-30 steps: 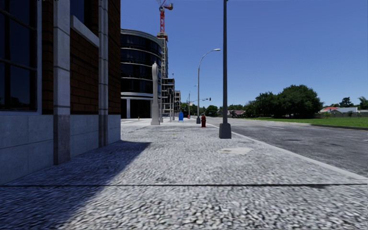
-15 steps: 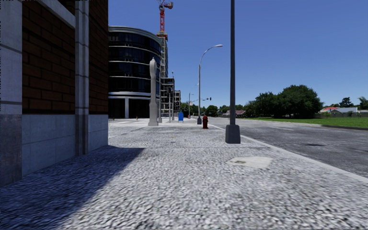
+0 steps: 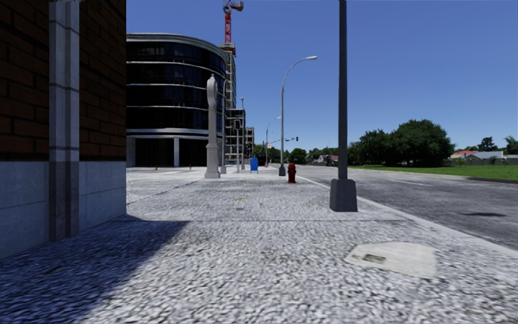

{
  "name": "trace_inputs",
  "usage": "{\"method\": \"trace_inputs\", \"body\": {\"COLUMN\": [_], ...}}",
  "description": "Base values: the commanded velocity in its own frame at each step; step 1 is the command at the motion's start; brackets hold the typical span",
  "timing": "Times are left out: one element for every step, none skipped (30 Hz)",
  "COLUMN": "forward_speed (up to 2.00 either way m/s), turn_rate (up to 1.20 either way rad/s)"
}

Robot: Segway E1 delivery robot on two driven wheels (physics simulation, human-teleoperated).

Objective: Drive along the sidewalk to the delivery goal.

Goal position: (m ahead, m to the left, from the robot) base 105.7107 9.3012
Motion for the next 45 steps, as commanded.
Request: {"method": "trace_inputs", "body": {"forward_speed": [1.91, 1.91, 1.91, 1.91, 1.91, 1.91, 1.91, 1.91, 1.91, 1.91, 1.91, 1.91, 1.91, 1.91, 1.91, 1.91, 1.91, 1.91, 1.91, 1.91, 1.91, 1.91, 1.91, 1.91, 1.91, 1.91, 1.91, 1.91, 1.91, 1.91, 1.91, 1.91, 1.91, 1.91, 1.91, 1.91, 1.91, 1.91, 1.91, 1.91, 1.91, 1.91, 1.91, 1.91, 1.91], "turn_rate": [0.00, 0.00, 0.00, 0.00, 0.00, 0.16, 0.16, 0.22, 0.23, 0.24, 0.24, 0.31, 0.34, 0.34, 0.34, 0.35, 0.35, 0.35, 0.35, 0.35, 0.35, 0.35, 0.35, 0.35, 0.35, 0.35, 0.35, 0.35, 0.35, 0.35, 0.35, 0.35, 0.35, 0.35, 0.35, 0.35, 0.35, 0.35, 0.35, 0.35, 0.35, 0.35, 0.35, 0.35, 0.35]}}
